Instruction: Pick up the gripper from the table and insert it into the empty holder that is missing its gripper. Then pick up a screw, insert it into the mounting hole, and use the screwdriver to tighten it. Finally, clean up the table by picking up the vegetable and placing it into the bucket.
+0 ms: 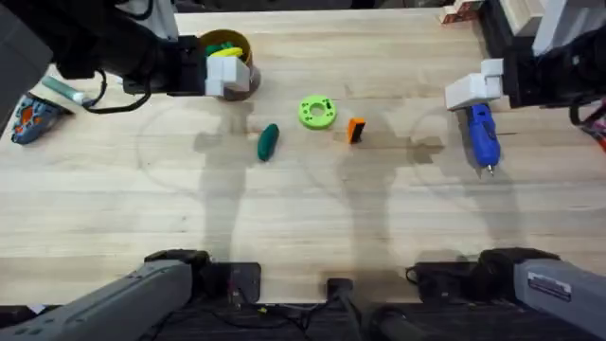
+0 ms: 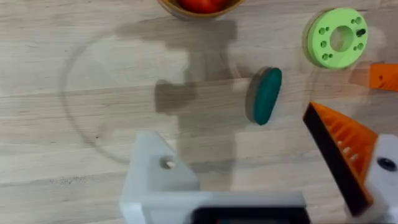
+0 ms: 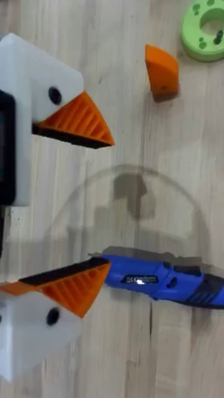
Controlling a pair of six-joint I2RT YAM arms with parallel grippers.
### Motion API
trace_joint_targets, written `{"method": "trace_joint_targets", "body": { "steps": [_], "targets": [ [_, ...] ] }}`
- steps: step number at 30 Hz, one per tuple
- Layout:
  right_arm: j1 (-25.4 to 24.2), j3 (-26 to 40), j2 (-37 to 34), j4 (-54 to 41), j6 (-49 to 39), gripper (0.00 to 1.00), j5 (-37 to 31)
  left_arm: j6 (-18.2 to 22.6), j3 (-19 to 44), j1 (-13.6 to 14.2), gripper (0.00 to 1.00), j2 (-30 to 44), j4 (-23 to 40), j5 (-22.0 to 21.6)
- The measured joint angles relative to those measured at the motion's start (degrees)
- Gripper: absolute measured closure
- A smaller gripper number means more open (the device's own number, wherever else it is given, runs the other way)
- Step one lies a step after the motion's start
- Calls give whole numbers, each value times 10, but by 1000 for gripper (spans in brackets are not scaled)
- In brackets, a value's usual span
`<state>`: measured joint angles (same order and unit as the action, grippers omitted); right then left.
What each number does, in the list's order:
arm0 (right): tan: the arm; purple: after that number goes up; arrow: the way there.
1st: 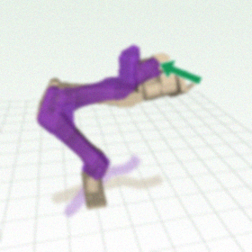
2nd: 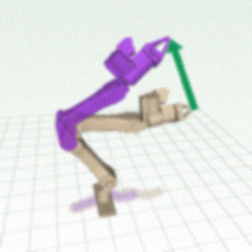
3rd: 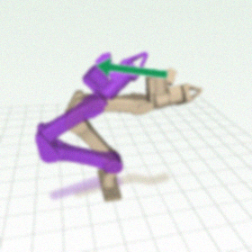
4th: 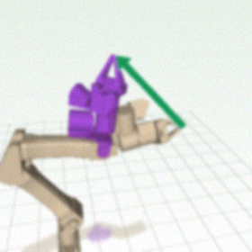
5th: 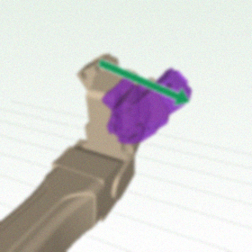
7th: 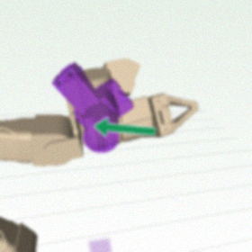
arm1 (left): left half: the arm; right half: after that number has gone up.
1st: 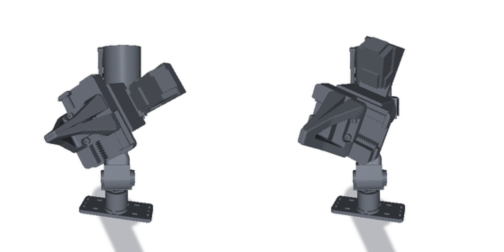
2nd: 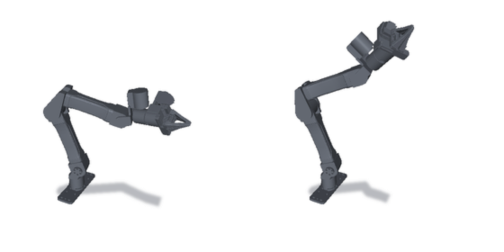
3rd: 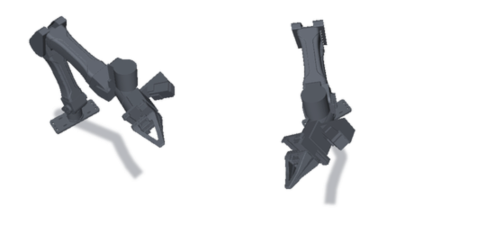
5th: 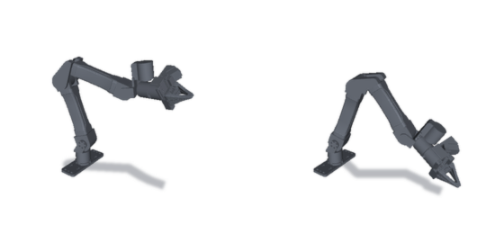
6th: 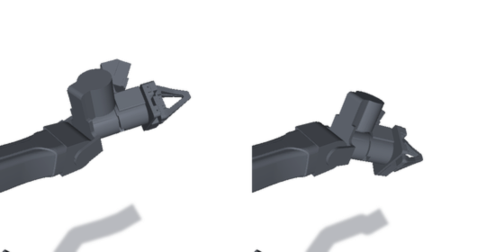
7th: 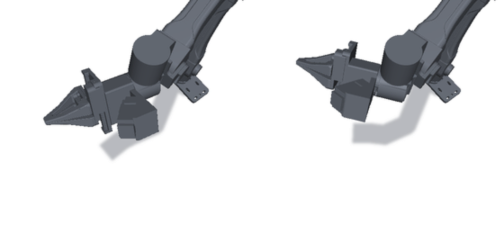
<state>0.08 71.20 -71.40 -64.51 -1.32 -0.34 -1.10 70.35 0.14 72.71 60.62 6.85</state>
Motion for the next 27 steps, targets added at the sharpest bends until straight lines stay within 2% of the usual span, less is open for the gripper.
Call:
{"method": "trace_joint_targets", "body": {
  "steps": [6, 10, 14, 16, 23, 27],
  "targets": [
    [0, 0, -2, 2, 0, 7, 0, 19, 1, 11, 15, 0, 9, -2],
    [0, 0, -2, 2, 0, 7, 0, 29, 5, 59, 15, 14, 38, -3],
    [0, 0, -2, 2, 0, 7, 0, 23, 7, 117, 16, 60, 51, -2],
    [0, 0, -2, 2, 0, 7, 0, 17, 7, 133, 15, 89, 59, -2],
    [0, 0, -2, 1, 0, 8, 0, 9, 7, 158, 14, 165, 66, -19],
    [0, 0, -2, 0, 0, 9, 0, 11, 1, 161, 13, 182, 14, -33]
  ]
}}
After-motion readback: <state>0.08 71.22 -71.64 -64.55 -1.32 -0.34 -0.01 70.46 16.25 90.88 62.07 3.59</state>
